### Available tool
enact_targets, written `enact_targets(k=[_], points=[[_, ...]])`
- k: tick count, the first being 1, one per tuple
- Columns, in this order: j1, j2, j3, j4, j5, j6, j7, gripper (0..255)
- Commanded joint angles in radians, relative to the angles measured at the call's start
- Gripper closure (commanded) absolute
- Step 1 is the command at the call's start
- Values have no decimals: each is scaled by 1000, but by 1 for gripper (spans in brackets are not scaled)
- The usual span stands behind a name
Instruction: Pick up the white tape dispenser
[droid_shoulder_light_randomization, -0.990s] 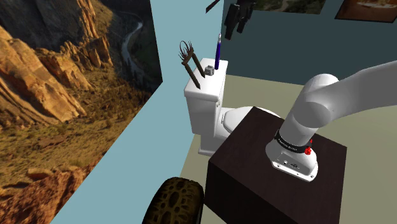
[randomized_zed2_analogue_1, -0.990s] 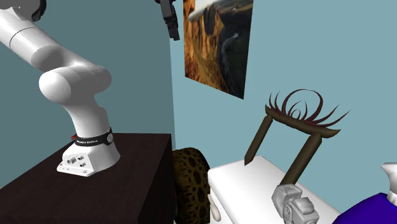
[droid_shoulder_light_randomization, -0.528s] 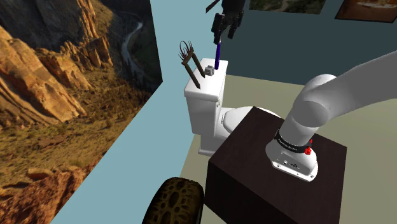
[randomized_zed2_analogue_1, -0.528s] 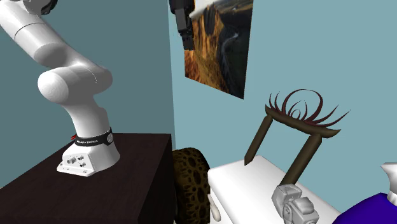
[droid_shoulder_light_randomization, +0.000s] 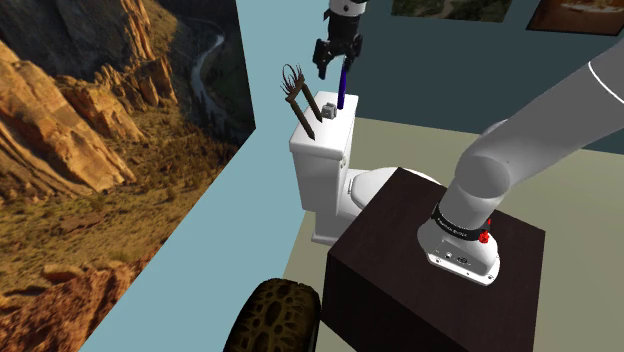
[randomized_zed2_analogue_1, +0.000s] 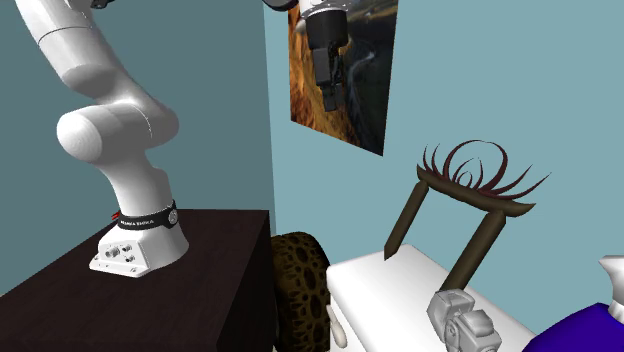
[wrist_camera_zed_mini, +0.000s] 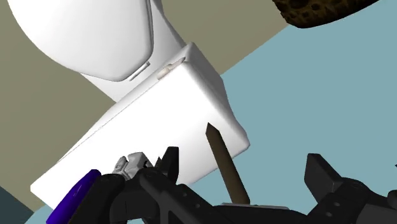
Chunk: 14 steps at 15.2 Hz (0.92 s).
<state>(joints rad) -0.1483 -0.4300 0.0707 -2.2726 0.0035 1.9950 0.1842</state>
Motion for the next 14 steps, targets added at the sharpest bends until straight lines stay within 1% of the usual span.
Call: enact_targets(k=[1, 7, 14], points=[[-20, 75, -3, 30, -10, 40, 31, 0], [-68, 277, -19, 122, -38, 131, 126, 0], [-112, 508, -56, 263, -61, 200, 228, 0]])
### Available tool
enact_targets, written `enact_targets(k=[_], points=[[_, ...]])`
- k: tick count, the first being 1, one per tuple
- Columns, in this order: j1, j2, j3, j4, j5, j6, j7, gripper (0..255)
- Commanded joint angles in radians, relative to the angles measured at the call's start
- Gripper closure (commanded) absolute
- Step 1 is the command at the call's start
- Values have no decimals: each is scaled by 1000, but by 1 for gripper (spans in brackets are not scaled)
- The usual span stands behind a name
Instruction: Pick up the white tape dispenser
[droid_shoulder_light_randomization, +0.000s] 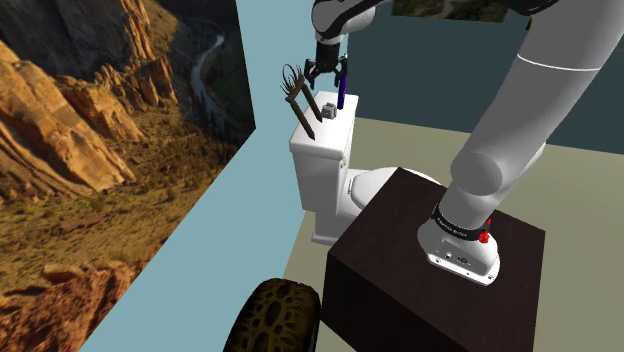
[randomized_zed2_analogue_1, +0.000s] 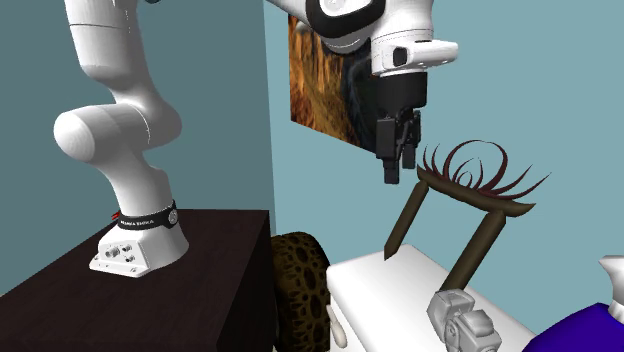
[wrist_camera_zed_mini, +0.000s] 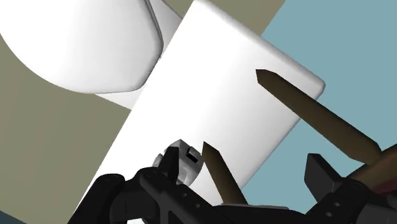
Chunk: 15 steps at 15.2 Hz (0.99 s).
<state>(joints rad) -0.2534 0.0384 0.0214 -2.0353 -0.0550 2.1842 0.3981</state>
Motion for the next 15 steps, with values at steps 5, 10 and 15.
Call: enact_targets(k=[5, 10, 15], points=[[-33, 201, -40, 146, -3, 37, 76, 0], [-63, 361, -74, 281, 10, 46, 128, 0], [-96, 509, -102, 420, 32, 39, 172, 0]])
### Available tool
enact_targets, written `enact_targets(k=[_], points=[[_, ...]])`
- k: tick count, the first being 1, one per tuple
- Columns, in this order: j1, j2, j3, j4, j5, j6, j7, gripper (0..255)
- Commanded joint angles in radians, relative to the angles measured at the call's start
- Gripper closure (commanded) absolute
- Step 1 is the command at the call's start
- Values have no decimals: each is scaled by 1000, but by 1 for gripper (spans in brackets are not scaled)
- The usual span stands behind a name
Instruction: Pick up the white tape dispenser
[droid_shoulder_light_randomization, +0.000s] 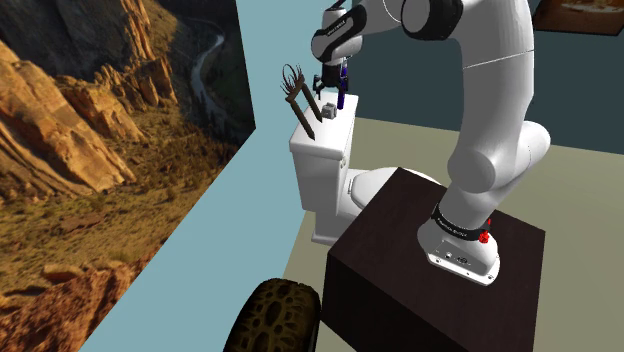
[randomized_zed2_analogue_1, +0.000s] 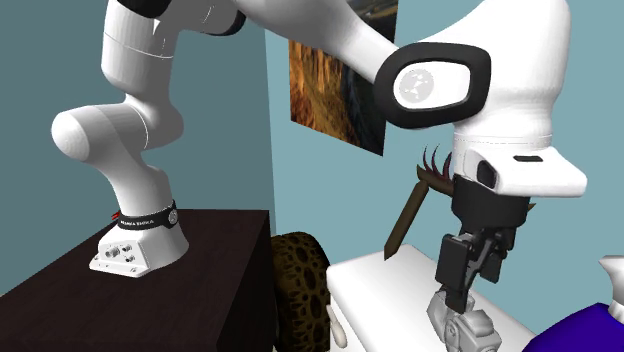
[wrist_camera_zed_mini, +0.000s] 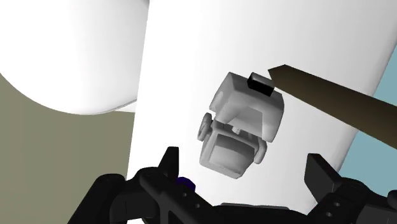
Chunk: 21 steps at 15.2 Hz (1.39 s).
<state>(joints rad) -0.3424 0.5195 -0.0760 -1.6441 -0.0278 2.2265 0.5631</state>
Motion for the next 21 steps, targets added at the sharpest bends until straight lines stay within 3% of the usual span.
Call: enact_targets(k=[1, 9, 10, 21], points=[[-7, 34, -5, 25, 5, 7, 7, 0], [-8, 82, -3, 8, 6, 72, 10, 0], [-8, 79, -3, 5, 6, 72, 10, 255], [-8, 67, -3, 12, 6, 53, 9, 255]])
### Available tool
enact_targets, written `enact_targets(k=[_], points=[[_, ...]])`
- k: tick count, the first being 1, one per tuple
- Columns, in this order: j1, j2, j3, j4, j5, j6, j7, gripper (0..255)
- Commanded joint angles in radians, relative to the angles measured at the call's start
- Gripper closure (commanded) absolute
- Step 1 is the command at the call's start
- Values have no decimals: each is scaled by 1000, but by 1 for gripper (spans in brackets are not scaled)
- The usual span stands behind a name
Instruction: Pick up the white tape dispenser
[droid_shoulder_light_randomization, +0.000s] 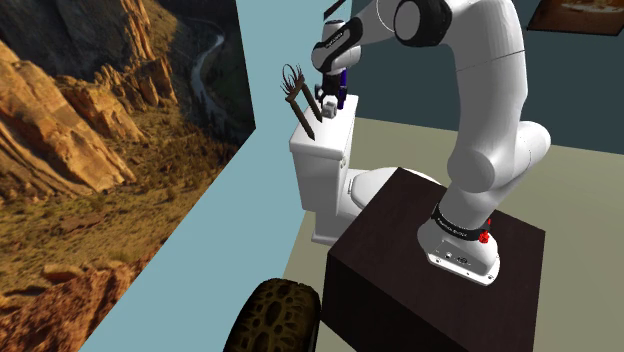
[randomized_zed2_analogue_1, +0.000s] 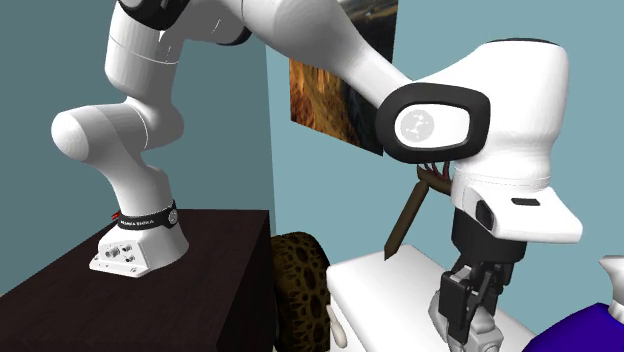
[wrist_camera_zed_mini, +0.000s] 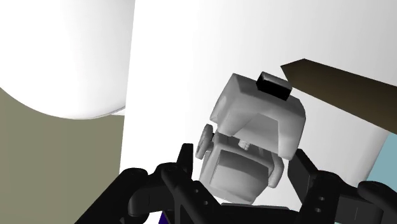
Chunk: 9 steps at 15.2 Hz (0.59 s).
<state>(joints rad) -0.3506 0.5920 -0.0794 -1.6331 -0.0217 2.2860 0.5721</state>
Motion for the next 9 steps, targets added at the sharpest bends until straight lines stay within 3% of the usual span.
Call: enact_targets(k=[1, 9], points=[[1, -13, 0, 3, 0, -16, 0, 255], [2, -66, -2, 32, -2, -98, -3, 255]])
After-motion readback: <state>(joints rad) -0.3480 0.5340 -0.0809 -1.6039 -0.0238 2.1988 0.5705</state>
